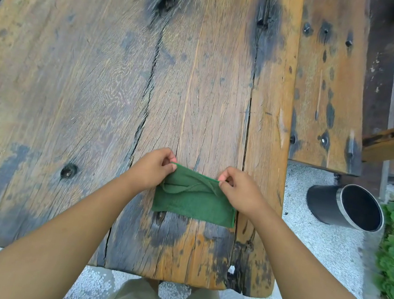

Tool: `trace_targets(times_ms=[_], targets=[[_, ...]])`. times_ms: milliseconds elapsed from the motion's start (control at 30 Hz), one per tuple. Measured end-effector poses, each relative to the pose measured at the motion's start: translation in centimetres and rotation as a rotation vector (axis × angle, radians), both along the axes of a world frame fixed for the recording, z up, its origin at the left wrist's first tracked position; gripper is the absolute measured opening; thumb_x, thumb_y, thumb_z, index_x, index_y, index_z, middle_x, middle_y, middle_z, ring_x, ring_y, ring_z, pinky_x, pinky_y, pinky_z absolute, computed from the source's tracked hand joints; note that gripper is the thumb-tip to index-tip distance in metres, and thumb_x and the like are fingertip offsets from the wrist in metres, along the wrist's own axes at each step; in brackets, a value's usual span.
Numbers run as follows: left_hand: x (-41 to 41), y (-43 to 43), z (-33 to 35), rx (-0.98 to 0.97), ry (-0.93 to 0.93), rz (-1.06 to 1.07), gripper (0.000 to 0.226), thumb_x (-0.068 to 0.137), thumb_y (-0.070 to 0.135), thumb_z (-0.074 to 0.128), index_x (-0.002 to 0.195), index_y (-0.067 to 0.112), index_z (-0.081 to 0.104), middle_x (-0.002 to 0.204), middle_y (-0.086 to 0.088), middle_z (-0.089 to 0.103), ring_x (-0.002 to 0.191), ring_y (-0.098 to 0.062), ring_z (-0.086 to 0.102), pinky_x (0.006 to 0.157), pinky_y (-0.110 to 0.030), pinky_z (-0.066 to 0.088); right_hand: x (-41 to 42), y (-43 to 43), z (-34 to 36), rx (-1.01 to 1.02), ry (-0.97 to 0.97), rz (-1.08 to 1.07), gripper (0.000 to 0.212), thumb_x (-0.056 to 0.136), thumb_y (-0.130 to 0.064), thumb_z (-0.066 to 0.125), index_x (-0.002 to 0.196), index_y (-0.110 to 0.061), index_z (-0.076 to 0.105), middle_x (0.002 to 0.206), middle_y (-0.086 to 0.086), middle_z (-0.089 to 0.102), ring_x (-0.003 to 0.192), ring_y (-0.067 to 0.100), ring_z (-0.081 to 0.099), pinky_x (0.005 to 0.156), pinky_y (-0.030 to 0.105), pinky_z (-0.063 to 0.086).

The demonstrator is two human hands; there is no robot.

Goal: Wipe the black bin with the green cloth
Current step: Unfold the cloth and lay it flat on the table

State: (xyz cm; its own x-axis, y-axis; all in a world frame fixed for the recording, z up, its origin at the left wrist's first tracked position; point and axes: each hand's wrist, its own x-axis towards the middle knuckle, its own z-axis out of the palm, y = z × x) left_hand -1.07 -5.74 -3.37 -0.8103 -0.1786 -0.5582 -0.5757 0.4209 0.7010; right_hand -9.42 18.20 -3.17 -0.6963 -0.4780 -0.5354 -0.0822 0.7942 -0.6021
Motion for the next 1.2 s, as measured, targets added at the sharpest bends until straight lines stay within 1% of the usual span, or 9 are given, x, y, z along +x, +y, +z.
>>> trace_targets(times_ms=[233,367,533,633,767,867,1000,1100,1200], targets=[[-2.9,-0.8,-1.5,0.026,-0.072,0.159,0.013,0.095,0.011,0.06,0.083,0.016,0.059,0.066,0.002,0.054,0.06,-0.013,0.047,0.055,-0.026,0.035,-3.8,-1.7,-0.5,0.02,-0.068,0.006,0.012,0.097,-0.017,0.058,0.087,-0.02,0.063,0.089,0.005,0.068,0.08,0.02,0.062,0.066,0.03,0.047],[-3.8,-1.0,-2.3,-0.127,0.003,0.106,0.006,0.092,0.013,0.063,0.087,0.012,0.066,0.067,0.003,0.058,0.063,-0.014,0.053,0.053,-0.024,0.037,-4.7,-2.1,-0.9,-0.032,-0.043,-0.029,0.027,0.089,-0.044,0.068,0.095,-0.018,0.063,0.089,0.001,0.066,0.08,0.016,0.061,0.07,0.033,0.049],[-3.6,-0.6,-2.1,-0.378,0.166,0.043,0.003,0.093,0.018,0.062,0.095,0.016,0.063,0.087,-0.001,0.062,0.079,-0.019,0.061,0.069,-0.033,0.05,-4.0,-1.9,-0.8,0.151,0.259,0.368,0.061,0.075,-0.059,0.075,0.12,-0.026,0.053,0.108,-0.006,0.05,0.1,0.012,0.049,0.082,0.032,0.047],[-1.7,0.0,-1.7,-0.521,0.337,-0.005,0.012,0.093,0.019,0.064,0.101,0.01,0.061,0.1,-0.004,0.056,0.084,-0.019,0.055,0.073,-0.035,0.05,-3.6,-1.6,-1.1,0.153,0.34,0.337,0.042,0.082,-0.042,0.075,0.114,-0.023,0.055,0.11,-0.004,0.051,0.105,0.016,0.05,0.089,0.034,0.047],[1.2,2.8,-1.6,-0.525,0.449,-0.399,0.005,0.089,0.005,0.064,0.093,0.002,0.062,0.093,-0.01,0.057,0.081,-0.028,0.055,0.067,-0.044,0.052,-4.1,-1.1,-0.9,0.046,0.229,0.026,0.005,0.091,-0.02,0.068,0.092,-0.017,0.065,0.099,-0.001,0.059,0.091,0.017,0.059,0.084,0.04,0.053],[2.3,3.9,-2.5,-0.606,0.497,-0.553,0.013,0.086,0.0,0.066,0.1,0.001,0.066,0.102,-0.014,0.063,0.09,-0.034,0.058,0.073,-0.044,0.052,-3.9,-1.1,-0.8,0.07,0.359,-0.127,0.005,0.094,-0.015,0.061,0.095,-0.014,0.066,0.1,0.003,0.058,0.091,0.022,0.058,0.077,0.043,0.053],[3.6,4.0,-3.4,-0.682,0.44,-0.525,0.033,0.089,0.011,0.067,0.122,0.006,0.064,0.134,-0.014,0.059,0.126,-0.035,0.052,0.102,-0.048,0.047,-0.8,-0.9,-1.0,0.025,0.665,0.006,0.014,0.093,-0.012,0.061,0.106,-0.008,0.062,0.108,0.006,0.055,0.098,0.022,0.053,0.082,0.038,0.051],[5.1,3.7,-4.2,-0.693,0.394,-0.544,0.049,0.097,0.028,0.057,0.142,0.01,0.051,0.153,-0.015,0.042,0.142,-0.036,0.037,0.115,-0.053,0.032,3.0,-0.5,-2.0,-0.013,0.674,0.266,0.034,0.09,-0.025,0.066,0.121,-0.009,0.062,0.126,0.008,0.057,0.118,0.027,0.053,0.099,0.046,0.049],[6.1,2.7,-4.8,-0.719,0.282,-0.561,0.064,0.101,0.048,0.03,0.157,0.018,0.021,0.165,-0.011,0.01,0.152,-0.033,0.008,0.12,-0.055,0.015,4.9,0.6,-3.6,0.16,0.552,0.429,0.08,0.091,-0.057,0.056,0.155,-0.018,0.031,0.166,0.01,0.02,0.153,0.031,0.013,0.123,0.052,0.017]])
